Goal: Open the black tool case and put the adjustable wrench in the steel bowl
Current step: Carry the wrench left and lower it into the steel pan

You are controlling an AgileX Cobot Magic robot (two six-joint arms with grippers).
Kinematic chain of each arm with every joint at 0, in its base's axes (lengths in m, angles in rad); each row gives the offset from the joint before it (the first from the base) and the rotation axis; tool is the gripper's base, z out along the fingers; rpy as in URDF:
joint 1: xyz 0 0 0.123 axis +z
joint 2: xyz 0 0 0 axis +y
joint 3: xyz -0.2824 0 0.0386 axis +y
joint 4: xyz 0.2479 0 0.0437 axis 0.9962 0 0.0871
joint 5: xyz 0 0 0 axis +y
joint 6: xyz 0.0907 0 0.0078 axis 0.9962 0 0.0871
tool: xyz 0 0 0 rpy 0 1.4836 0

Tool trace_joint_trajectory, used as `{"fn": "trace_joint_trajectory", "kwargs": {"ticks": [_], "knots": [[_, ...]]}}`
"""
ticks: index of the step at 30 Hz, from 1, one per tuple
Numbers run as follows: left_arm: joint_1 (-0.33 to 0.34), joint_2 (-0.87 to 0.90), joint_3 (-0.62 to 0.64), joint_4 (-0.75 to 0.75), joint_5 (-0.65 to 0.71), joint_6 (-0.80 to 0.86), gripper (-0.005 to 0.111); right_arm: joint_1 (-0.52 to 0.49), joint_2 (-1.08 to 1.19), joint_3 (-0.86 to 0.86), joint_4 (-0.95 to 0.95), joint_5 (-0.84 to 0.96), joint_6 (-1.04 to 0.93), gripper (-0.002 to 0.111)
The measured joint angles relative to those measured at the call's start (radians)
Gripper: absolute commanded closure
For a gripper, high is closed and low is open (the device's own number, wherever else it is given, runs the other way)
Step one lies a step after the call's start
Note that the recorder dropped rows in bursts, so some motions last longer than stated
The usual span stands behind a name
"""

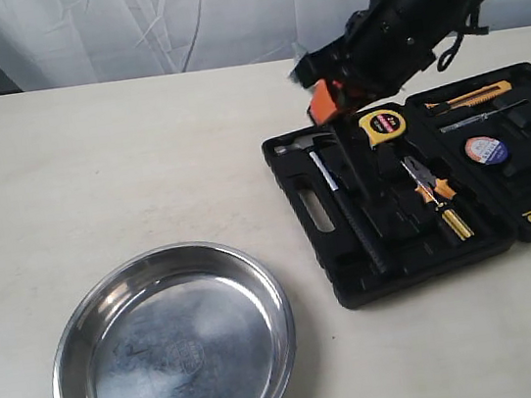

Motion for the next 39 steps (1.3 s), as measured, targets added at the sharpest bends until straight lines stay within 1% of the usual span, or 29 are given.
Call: {"fn": "trace_joint_trajectory", "kwargs": {"ticks": [3,11,16,23,28,31,35,37,39], "knots": [[0.000,0.000,0.000,0.000,0.000,0.000,0.107,0.073,0.000,0.000,0.020,0.065,-0.027,0.109],[0.000,0.000,0.000,0.000,0.000,0.000,0.107,0.382,0.044,0.000,0.010,0.074,-0.041,0.109],[0.000,0.000,0.000,0.000,0.000,0.000,0.107,0.493,0.157,-0.001,0.001,0.039,-0.041,0.109],[0.000,0.000,0.000,0.000,0.000,0.000,0.107,0.534,0.254,-0.001,-0.012,-0.023,-0.036,0.109],[0.000,0.000,0.000,0.000,0.000,0.000,0.107,0.536,0.262,-0.055,0.003,-0.058,-0.016,0.109],[0.000,0.000,0.000,0.000,0.000,0.000,0.107,0.536,0.272,-0.095,0.003,-0.040,0.014,0.109],[0.000,0.000,0.000,0.000,0.000,0.000,0.107,0.536,0.306,-0.148,0.000,0.041,0.060,0.109],[0.000,0.000,0.000,0.000,0.000,0.000,0.107,0.538,0.324,-0.168,0.003,0.049,0.069,0.109],[0.000,0.000,0.000,0.000,0.000,0.000,0.107,0.540,0.342,-0.181,0.004,0.011,0.071,0.109]]}}
